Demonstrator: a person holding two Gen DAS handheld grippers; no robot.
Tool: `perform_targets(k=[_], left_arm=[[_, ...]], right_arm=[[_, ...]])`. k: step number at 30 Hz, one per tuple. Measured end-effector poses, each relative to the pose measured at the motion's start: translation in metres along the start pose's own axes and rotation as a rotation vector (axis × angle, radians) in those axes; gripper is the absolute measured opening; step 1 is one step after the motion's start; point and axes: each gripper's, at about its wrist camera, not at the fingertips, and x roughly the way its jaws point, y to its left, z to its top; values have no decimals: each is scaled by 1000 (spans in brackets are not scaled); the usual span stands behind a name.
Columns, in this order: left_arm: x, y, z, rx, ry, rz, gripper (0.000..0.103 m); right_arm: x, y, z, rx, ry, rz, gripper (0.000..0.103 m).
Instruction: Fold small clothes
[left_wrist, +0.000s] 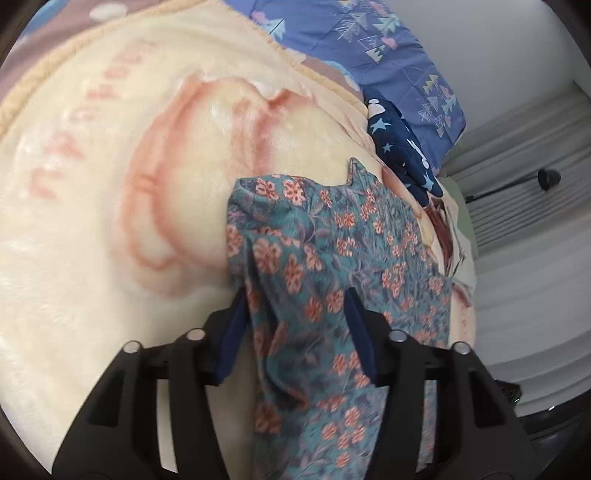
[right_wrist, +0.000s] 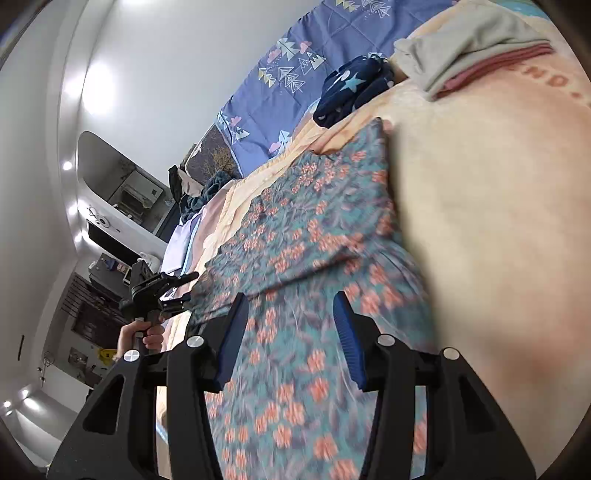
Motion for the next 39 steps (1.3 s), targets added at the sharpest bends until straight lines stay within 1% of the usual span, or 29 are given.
perform_targets(k=[1, 3, 5, 6, 8, 10, 11, 12, 15, 16, 18, 20, 23, 26, 28, 30, 34, 36, 39], left_arm=[[-8, -4, -8, 48, -10, 48, 62], [-22, -12, -24, 115, -25, 104, 64], [-43, -17, -47, 160, -48, 93, 67], [-55, -18, -60, 178, -61, 86, 70], [-77, -22, -87, 219, -87, 98, 72], [-98, -25, -121, 257, -123, 121, 80], [-105, -26, -135, 265, -134, 134, 81], [-113, -26, -152, 265, -146, 145, 81], [-132, -28, -199, 273, -171, 135, 82], [-137, -28, -211, 275, -182, 133, 84], [-148, -27, -241, 280, -209, 143, 86], [-153, -24, -265, 268, -228, 156, 86], [-156, -23, -294, 270, -228, 179, 86], [-153, -19, -316, 264, -205, 181, 86], [-147, -12, -328, 234, -177, 156, 86], [-142, -5, -337, 212, -155, 143, 86], [-132, 5, -352, 188, -118, 151, 86], [-130, 6, -357, 196, -120, 151, 86], [-127, 4, -358, 214, -118, 161, 84]], right_arm=[[-6, 0, -3, 4, 1, 0, 49], [-25, 0, -19, 15, -5, -1, 49], [-46, 1, -39, 11, -16, 2, 49], [-58, 2, -52, 2, -22, -13, 49], [-73, 3, -72, -20, -34, -58, 49], [-87, 4, -90, -37, -57, -119, 61], [-94, 2, -99, -33, -71, -150, 68], [-99, 1, -107, -28, -73, -172, 68], [-110, -12, -122, -4, -82, -192, 68], [-114, -16, -126, 10, -84, -196, 69], [-120, -22, -133, 13, -82, -207, 69], [-124, -26, -139, 3, -68, -228, 69], [-127, -27, -148, -33, -50, -267, 69], [-126, -30, -159, -60, -17, -274, 69], [-122, -35, -161, -50, 4, -273, 69], [-123, -38, -165, -38, 0, -253, 69], [-124, -36, -167, -53, 13, -244, 68], [-123, -36, -169, -60, 17, -243, 68], [-125, -44, -170, -24, 4, -212, 67]])
